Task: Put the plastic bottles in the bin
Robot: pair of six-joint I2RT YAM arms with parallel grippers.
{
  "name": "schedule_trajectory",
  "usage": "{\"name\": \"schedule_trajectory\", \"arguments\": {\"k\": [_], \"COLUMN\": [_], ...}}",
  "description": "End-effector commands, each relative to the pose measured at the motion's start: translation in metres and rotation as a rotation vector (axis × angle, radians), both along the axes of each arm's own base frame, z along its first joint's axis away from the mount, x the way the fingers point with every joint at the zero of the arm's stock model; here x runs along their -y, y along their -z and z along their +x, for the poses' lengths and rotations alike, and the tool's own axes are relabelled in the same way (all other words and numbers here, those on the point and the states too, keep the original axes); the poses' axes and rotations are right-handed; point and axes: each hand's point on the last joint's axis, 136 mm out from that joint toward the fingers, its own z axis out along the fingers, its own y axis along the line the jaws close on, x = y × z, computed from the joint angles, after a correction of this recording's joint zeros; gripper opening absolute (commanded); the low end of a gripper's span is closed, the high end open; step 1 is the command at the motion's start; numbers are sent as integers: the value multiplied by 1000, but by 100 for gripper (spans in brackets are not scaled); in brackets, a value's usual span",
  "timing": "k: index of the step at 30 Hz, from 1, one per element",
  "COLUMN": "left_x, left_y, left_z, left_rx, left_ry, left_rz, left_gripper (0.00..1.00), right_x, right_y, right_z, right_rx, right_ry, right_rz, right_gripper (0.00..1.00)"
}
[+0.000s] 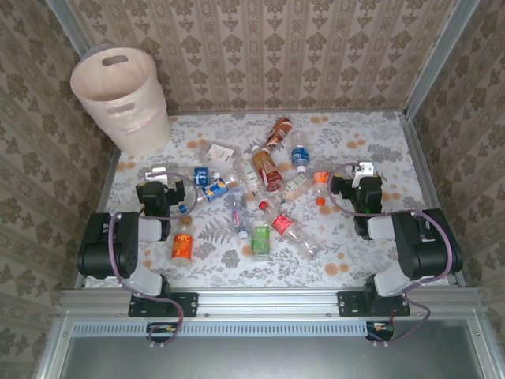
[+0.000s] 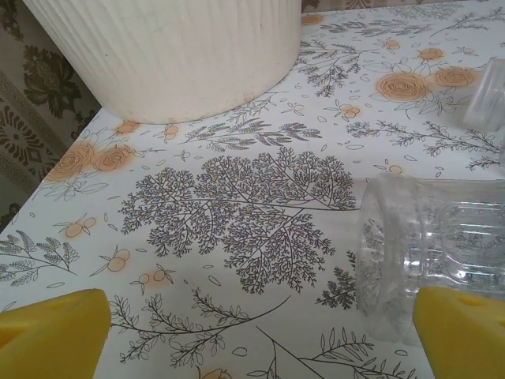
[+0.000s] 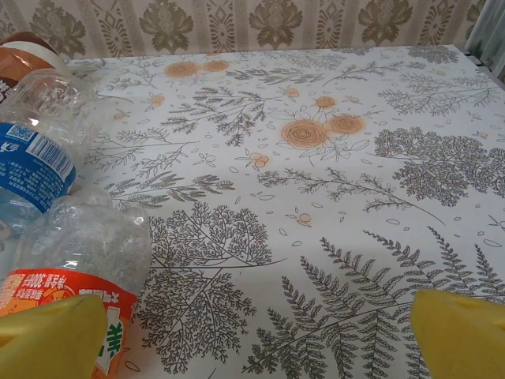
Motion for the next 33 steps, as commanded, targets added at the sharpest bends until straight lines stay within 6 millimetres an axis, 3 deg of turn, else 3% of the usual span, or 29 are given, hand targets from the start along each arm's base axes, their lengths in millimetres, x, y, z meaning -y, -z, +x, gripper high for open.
{"name": "schedule_trajectory", "arguments": {"k": [1, 33], "left_x": [1, 1], "left_y": [-16, -20], "left_z": [8, 7], "left_rx": [52, 61], "left_ry": [3, 8], "left_rz": [13, 16], "left_gripper": [100, 100], "right_x": [2, 3], "right_y": [-7, -8], "right_z": [4, 3], "right_rx": [23, 27], "right_ry": [14, 16], "right_rz": [-14, -10], "right_gripper": [100, 100]}}
